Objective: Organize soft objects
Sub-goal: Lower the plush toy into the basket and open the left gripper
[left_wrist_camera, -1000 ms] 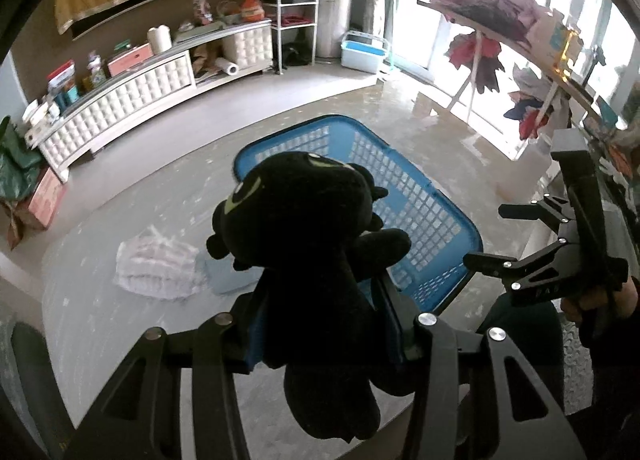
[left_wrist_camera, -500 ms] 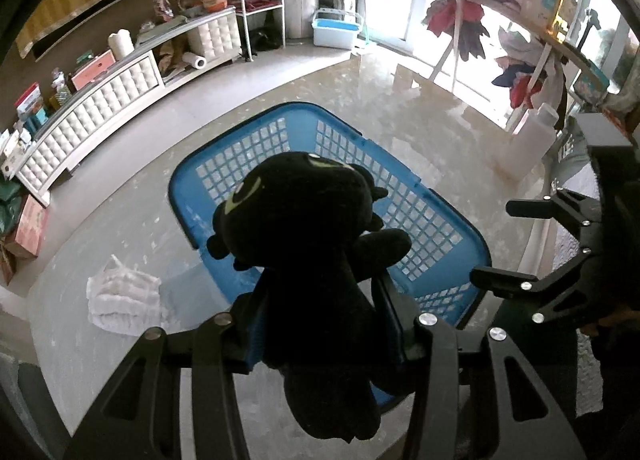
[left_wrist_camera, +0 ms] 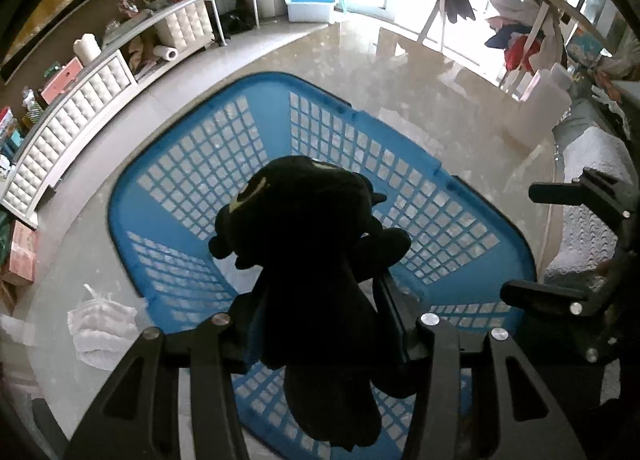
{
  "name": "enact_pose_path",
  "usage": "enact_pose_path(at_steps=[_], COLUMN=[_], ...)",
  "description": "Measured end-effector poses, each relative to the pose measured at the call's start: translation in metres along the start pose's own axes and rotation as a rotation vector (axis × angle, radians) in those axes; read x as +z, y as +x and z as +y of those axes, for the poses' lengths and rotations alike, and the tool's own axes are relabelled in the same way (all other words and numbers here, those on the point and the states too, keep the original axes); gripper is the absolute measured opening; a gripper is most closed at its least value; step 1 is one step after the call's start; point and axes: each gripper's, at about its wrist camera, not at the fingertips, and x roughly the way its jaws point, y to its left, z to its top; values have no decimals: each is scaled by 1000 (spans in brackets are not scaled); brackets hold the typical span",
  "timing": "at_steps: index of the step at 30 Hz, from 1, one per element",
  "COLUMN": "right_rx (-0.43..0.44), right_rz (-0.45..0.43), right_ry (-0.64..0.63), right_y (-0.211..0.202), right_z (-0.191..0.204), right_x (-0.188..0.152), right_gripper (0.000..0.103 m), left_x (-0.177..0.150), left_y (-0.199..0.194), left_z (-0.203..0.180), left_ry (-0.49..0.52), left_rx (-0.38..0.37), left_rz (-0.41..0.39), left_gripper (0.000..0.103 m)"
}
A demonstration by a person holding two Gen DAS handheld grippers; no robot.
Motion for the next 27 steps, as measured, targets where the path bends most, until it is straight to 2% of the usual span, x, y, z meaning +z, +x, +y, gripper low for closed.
enact_pose_path(at_steps=[18,27], right_rx=[8,16], right_rz=[15,18], right_ry=[28,47], right_y=[8,8], right_z=[-5,-7], right_x=[5,6], right_gripper=[103,103], left_x=[4,4], left_y=[46,48], left_z=[-7,-5], left_ry=[68,67], left_rx=[-13,-21], left_rz=[89,107], left_gripper=[47,50])
